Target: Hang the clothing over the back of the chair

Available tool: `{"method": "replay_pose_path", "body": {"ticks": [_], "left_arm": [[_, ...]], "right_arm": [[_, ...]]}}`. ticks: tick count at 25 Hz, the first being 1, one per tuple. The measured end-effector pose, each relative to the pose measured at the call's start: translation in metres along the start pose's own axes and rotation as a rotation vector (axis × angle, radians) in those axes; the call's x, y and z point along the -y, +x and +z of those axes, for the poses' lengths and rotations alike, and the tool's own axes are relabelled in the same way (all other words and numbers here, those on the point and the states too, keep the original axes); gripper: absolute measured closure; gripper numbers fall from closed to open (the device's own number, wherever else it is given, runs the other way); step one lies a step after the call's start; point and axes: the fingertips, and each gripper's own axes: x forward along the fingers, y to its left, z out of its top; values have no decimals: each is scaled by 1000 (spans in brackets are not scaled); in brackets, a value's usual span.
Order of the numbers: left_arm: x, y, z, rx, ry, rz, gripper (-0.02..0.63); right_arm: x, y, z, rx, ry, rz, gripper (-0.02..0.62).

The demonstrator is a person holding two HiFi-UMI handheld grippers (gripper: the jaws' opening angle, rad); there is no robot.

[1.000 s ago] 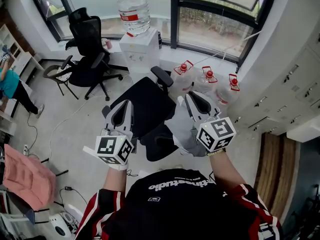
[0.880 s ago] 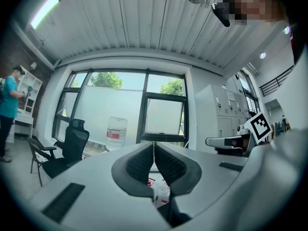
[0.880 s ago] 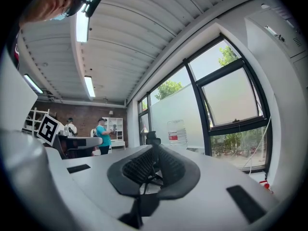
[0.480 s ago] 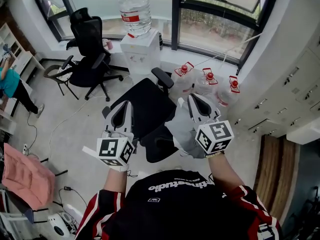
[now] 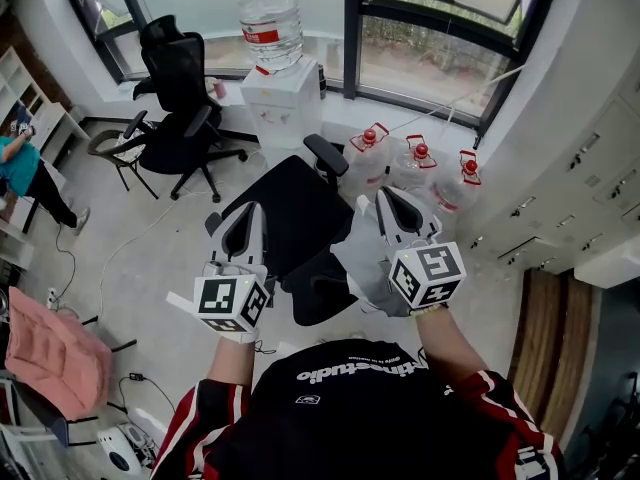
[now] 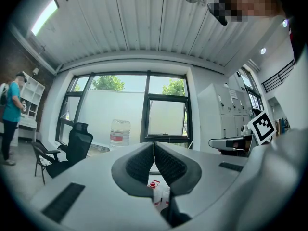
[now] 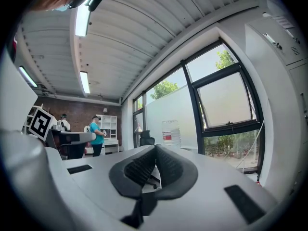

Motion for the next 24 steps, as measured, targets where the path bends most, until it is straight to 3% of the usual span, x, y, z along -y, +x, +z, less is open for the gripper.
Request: {"method": "replay_pose_path", "body": {"ticks": [24], "left_arm": [[2,3,-3,-5,0,3,581]], "right_arm": [[5,-1,1,5,15,0,586]]}}
